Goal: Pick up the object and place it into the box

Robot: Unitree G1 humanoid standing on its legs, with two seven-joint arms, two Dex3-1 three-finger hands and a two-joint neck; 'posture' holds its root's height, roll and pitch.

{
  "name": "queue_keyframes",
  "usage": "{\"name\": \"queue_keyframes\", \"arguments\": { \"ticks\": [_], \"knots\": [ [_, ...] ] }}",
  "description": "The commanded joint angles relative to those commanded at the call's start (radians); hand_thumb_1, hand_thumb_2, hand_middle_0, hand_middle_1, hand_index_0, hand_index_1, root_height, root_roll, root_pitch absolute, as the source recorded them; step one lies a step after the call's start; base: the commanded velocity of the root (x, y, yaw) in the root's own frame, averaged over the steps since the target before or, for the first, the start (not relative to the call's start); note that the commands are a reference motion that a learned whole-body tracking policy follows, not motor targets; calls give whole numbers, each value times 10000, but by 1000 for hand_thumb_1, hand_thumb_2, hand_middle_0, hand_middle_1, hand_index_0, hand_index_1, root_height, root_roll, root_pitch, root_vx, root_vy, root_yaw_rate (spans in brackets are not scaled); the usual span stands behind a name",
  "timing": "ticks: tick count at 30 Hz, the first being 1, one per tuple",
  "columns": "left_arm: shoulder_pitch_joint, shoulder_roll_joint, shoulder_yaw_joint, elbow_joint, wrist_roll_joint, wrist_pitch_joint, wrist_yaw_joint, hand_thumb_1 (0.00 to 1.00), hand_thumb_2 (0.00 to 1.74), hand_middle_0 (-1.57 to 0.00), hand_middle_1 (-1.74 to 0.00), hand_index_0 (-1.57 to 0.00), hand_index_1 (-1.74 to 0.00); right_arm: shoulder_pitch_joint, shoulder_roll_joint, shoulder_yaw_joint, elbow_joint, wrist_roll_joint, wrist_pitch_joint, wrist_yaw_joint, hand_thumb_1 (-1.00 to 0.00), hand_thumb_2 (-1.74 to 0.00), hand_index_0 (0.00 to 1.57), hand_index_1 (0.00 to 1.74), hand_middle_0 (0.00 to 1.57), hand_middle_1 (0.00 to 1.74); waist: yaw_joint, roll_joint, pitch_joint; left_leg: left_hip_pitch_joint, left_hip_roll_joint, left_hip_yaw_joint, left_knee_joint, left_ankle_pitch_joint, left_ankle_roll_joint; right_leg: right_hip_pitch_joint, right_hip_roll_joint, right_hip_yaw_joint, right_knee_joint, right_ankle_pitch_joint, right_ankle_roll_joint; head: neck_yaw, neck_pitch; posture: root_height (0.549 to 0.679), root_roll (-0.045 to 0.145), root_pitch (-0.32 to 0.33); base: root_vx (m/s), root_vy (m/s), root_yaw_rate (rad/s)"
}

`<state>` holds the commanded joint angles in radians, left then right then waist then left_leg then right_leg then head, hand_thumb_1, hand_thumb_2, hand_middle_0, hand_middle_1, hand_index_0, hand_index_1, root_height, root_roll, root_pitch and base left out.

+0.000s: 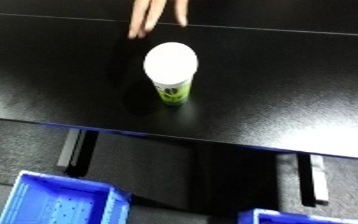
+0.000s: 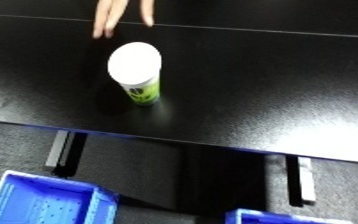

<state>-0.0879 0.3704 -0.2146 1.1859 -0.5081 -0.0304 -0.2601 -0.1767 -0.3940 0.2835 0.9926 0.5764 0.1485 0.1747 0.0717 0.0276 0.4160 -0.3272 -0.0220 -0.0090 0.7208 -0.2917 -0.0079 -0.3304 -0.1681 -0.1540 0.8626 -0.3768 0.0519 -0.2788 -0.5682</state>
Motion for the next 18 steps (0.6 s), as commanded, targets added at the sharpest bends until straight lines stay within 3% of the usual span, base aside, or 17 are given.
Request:
{"name": "queue_keyframes", "arguments": {
  "ticks": [5,9,12,18],
  "knots": [
    [72,-9,267,-132,-428,-141,310,0,0,0,0,0,0,87,83,54,417,-67,-168,96,0,0,0,0,0,0,127,-30,48,-14,-17,-95,126,-70,67,86,-48,-91,37,-39,2,-619,-143,629,51,-102,22,22,52],
    [57,0,494,-383,-683,-231,467,0,0,0,0,0,0,56,143,100,678,-138,-274,187,0,0,0,0,0,0,238,-64,96,-20,-31,-164,118,-70,97,140,-69,-180,-4,-11,18,-1127,-1491,630,47,-103,-12,7,45],
    [10,-3,527,-574,-741,-304,511,0,0,0,0,0,0,21,210,129,859,-126,-362,238,0,0,0,0,0,0,318,-88,134,-6,-23,-230,58,-45,119,181,-98,-261,7,25,42,-1269,-1851,629,44,-106,-8,-17,69],
    [-113,3,538,-905,-1084,-701,272,0,0,0,0,0,0,-54,281,123,1352,-207,-528,393,0,0,0,0,0,0,378,-89,159,124,6,-291,-10,-59,155,270,-153,-323,56,-42,60,-1430,-2005,628,41,-116,24,5,1]
  ]
}}
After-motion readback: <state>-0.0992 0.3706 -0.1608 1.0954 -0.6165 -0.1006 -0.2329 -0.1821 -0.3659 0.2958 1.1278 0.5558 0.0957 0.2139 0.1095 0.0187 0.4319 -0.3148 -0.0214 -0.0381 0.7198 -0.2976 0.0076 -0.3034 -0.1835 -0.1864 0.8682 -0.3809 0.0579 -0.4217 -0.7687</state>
